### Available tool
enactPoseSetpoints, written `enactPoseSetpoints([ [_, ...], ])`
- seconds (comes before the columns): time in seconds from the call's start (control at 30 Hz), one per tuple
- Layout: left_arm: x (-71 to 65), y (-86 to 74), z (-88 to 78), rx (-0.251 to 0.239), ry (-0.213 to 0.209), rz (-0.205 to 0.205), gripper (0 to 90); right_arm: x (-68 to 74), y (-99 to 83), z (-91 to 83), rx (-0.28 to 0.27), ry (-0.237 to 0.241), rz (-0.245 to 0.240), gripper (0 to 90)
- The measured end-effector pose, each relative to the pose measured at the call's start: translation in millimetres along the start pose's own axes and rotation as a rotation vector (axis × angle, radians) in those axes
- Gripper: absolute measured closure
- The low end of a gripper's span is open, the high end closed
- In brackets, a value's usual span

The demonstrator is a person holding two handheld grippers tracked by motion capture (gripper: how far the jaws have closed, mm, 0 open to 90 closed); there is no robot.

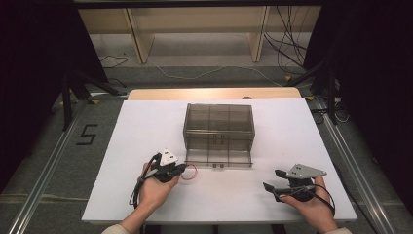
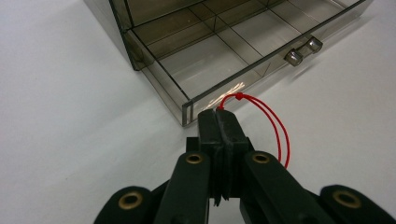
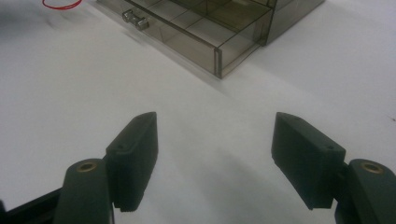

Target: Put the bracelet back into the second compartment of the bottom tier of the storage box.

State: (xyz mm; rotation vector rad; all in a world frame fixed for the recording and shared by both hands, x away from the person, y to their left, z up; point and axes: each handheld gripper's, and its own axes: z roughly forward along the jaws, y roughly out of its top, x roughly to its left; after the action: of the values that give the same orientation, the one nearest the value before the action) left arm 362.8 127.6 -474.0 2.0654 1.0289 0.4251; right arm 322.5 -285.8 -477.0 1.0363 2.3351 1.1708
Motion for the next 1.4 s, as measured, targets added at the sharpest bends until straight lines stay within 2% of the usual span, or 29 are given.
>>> enactPoseSetpoints([
  [0.7,0.2,9.1,-4.3,-0.029,-0.005,-0.008,89.7,-0.1,0.6,1.9,0.000,0.004,0.001,32.3],
  [1.4,-6.8,21.0,1.4,-0.039,-0.019,0.011,89.7,0.2,0.8,2.6,0.000,0.001,0.001,32.3],
])
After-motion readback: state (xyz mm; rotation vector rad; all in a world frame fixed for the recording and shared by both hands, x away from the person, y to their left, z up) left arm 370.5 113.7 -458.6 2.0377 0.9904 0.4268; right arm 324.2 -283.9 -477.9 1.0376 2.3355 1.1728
